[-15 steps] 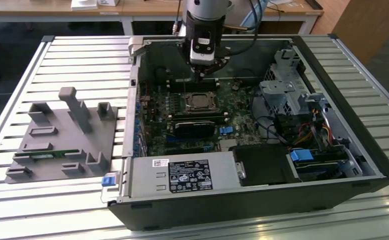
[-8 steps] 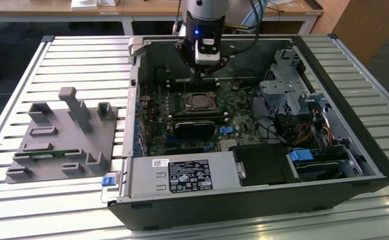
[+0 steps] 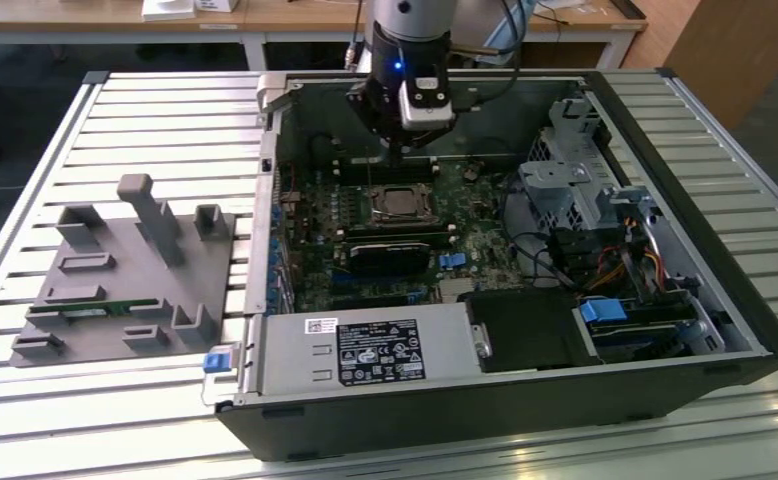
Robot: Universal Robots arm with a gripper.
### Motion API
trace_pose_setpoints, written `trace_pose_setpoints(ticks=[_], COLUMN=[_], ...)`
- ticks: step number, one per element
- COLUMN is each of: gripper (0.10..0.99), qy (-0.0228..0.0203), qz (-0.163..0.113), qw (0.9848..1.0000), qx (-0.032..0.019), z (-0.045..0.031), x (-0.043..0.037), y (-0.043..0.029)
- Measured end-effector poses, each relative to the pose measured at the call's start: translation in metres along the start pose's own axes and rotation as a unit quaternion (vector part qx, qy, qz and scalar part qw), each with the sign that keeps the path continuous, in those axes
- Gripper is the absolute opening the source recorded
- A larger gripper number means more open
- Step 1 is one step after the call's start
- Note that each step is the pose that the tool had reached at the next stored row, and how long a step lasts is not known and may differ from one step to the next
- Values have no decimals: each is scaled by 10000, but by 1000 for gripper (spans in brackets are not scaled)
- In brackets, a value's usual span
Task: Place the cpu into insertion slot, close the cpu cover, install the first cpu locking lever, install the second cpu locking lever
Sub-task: 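Install the first cpu locking lever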
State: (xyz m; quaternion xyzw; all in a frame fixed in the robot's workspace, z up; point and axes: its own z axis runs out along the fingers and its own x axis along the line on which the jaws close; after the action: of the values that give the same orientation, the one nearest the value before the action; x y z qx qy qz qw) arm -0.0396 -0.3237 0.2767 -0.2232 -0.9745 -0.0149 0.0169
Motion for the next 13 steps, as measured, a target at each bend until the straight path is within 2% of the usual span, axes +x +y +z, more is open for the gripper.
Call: trace_pose_setpoints(ticks=[4,7,10,13], gripper=[114,114,114,114], qy=[7,13,19,24], qz=[-322,-597,-866,-1141], qw=[9995,9982,9962,9935], qx=[13,24,34,45], z=[1,2,2,3], x=[0,0,0,0], y=[0,0,0,0])
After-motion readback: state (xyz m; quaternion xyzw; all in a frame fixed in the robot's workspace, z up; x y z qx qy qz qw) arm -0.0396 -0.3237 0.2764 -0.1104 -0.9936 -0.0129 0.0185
